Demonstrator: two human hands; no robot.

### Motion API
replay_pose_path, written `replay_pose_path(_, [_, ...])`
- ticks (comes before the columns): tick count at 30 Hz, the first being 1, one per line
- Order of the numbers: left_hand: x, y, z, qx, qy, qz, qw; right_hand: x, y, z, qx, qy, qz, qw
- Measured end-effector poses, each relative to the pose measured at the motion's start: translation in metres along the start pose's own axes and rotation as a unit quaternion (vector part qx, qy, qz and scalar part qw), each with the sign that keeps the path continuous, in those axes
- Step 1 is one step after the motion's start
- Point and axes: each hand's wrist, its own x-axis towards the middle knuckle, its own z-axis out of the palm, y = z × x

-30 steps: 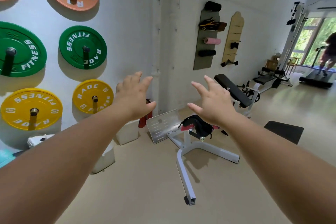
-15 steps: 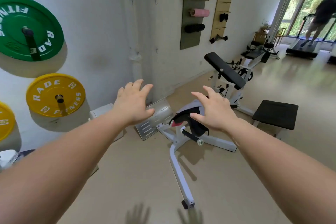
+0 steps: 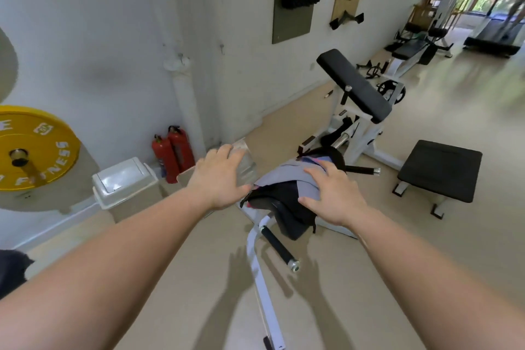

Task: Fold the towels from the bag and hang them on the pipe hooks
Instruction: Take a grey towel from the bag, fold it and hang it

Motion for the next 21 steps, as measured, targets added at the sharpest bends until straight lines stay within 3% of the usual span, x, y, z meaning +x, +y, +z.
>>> replay_pose_path(10, [0.206,-0.01,0.102,-0.096,-0.126,0.037,0.987,0.146,0.072,0.069,0.026,-0.09,0.108,0.99])
replay_pose_path(21, [0.329,0.017,0.191,-0.148,-0.261,0.059,0.952,0.237,0.135,0.12,0.12,-0.137,0.199,0.963])
